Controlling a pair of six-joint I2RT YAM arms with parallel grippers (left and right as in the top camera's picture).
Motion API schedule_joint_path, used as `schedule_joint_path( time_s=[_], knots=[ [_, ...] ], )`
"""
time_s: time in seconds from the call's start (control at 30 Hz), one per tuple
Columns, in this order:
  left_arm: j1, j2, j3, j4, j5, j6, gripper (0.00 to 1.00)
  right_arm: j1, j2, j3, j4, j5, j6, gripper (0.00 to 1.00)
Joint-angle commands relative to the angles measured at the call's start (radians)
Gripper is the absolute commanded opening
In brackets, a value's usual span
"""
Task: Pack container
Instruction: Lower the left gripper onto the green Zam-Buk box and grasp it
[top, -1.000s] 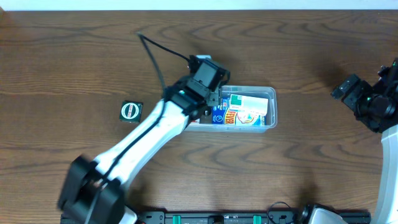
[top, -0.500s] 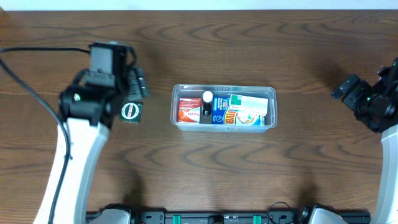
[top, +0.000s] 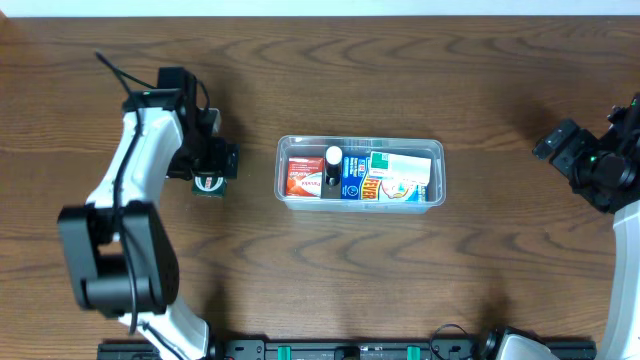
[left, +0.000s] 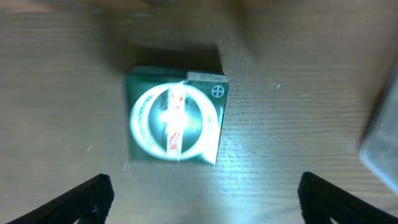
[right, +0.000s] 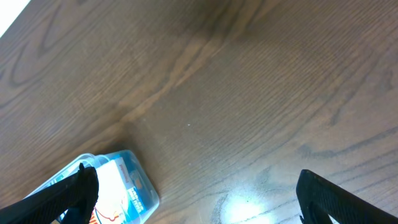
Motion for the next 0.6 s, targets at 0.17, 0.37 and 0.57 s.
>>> schedule_joint_path(
  time_s=[0.17, 0.37, 0.57],
  knots=[
    [0.005, 0.124, -0.002, 0.037, -0.043, 0.079, 0.9, -0.003, 0.002, 0.004, -0.001, -0.003, 0.008, 0.99],
    [0.005, 0.168, -0.002, 0.06, -0.047, 0.072, 0.87, -0.003, 0.002, 0.004, -0.001, -0.003, 0.008, 0.99],
    [0.005, 0.174, 0.0, 0.057, -0.047, 0.045, 0.75, -0.003, 0.002, 0.004, -0.001, -0.003, 0.008, 0.99]
  ],
)
